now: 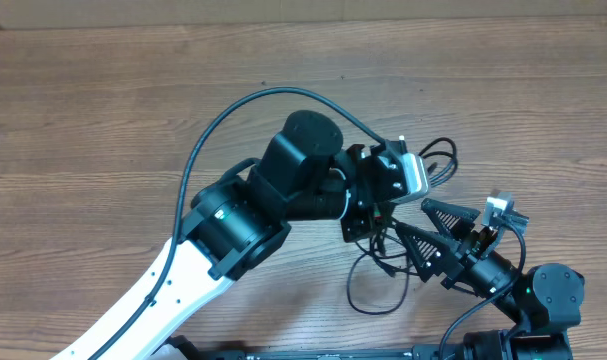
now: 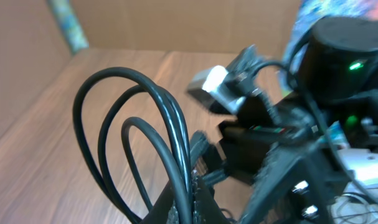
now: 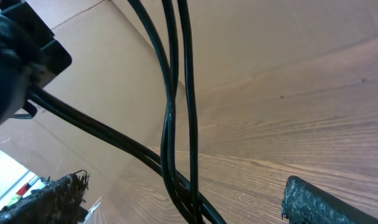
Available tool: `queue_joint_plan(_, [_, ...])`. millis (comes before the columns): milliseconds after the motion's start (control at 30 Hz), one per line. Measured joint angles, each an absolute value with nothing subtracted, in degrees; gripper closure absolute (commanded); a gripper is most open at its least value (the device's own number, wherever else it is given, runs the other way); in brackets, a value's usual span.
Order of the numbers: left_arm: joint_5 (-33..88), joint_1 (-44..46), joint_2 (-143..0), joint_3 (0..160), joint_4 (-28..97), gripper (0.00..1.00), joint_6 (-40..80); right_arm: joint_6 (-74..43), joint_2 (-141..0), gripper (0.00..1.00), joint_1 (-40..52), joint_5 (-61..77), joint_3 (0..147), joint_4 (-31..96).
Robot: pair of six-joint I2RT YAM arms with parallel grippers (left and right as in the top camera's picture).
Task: Untangle cables
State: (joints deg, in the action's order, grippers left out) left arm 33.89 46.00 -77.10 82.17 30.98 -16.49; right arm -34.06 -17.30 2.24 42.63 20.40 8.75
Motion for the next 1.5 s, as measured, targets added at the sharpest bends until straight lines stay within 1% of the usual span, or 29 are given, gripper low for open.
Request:
queue_joint_plan(100, [38.48,46.0,-77.56,82.17,29.06,0.96,-16.25,-34.11,-17.32,0.0,2.24,39.4,20.4,12.23])
queue_joint_plan(233, [43.38,46.0,-77.58,82.17,28.75,0.96,-14.87,-34.13,-17.32,0.0,2.24,35.92,20.4,12.62])
queue_joint_plan(367, [45.21,46.54,-77.58,82.17,28.75,0.96,-13.87,-32.88,-17.32,0.0,2.24,33.78,20.4,13.28])
queue_joint_plan(567, [47.18,49.17,-77.6,82.17,28.88,0.96,-13.63,-32.05,-19.84,0.0,2.31,24.38,20.4,18.13])
queue_joint_plan(700, [50.33,49.43,-77.8,82.17,29.02,0.96,-13.47,-31.79,-24.88,0.0,2.31,16.93,20.4,18.44])
queue_joint_plan(733, [52.8,49.43,-77.82,82.17,28.97,0.96,-13.47,-31.7,-29.19,0.0,2.28,12.23,20.4,18.79])
queue_joint_plan(800, [54.13,49.43,-77.8,82.17,29.06,0.96,-13.47,-31.66,-33.67,0.0,2.28,8.4,20.43,18.59])
queue_joint_plan(933, [54.37,48.86,-76.99,82.17,30.3,0.96,-13.45,-31.68,-42.24,0.0,2.26,3.68,20.4,18.02])
queue_joint_plan(1100, [45.87,46.22,-73.89,82.17,35.35,0.96,-13.45,-31.7,-48.01,0.0,2.28,2.15,20.43,16.1])
queue_joint_plan(1200, [32.88,44.95,-70.08,82.17,38.81,0.96,-13.41,-31.7,-49.15,0.0,2.26,2.02,20.4,15.22])
queue_joint_plan(1400, [11.14,44.88,-68.38,82.17,40.18,0.96,-8.8,-31.68,-49.15,0.0,2.28,4.51,20.43,13.67])
queue_joint_plan(1500, [4.19,44.86,-68.38,82.17,41.39,0.96,-7.35,-31.7,-49.15,0.0,2.26,5.78,20.43,13.39])
